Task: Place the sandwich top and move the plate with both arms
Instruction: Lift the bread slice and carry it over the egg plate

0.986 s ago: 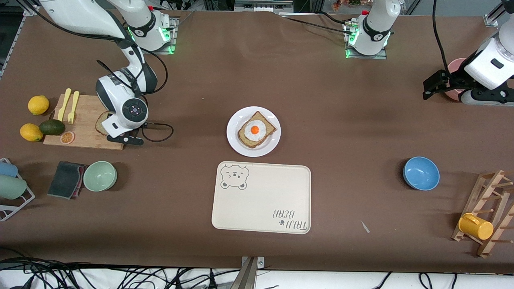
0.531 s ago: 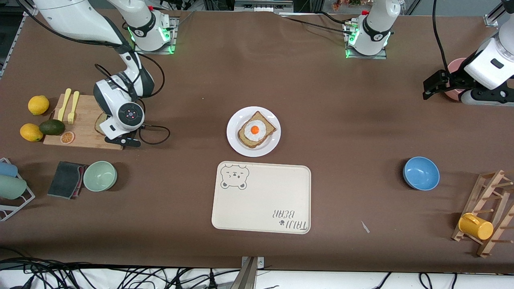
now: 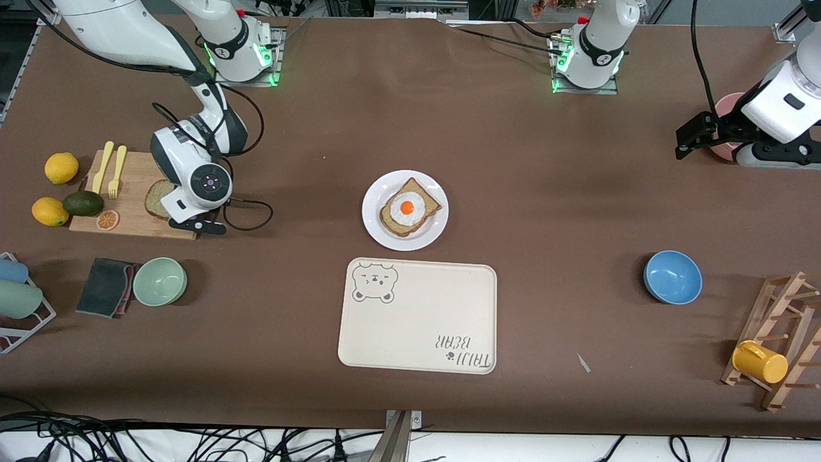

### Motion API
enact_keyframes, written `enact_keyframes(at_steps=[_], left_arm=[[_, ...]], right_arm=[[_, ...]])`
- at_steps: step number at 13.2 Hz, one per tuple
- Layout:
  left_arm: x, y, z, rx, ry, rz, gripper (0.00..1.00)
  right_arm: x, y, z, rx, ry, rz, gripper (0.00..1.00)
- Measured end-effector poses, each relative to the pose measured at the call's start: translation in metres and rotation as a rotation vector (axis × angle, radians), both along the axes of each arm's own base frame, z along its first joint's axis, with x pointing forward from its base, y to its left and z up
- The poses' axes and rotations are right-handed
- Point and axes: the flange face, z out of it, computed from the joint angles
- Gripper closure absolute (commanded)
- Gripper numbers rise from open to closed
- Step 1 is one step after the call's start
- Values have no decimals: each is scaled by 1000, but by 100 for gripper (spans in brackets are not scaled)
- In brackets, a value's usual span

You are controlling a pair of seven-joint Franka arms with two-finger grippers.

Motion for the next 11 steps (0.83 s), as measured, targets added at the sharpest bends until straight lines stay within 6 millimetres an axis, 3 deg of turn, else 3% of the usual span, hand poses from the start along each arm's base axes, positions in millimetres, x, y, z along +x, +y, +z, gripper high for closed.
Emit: enact_keyframes(at_steps=[3,7,11], left_arm=[[0,0,0,0,0,0,0],[0,0,0,0,0,0,0],[0,0,0,0,0,0,0]], right_arm=[[-4,62,28,-29,23,47,100],[0,172,130,83,-26,26,100],[-39,294,201,212,-151,80,100]])
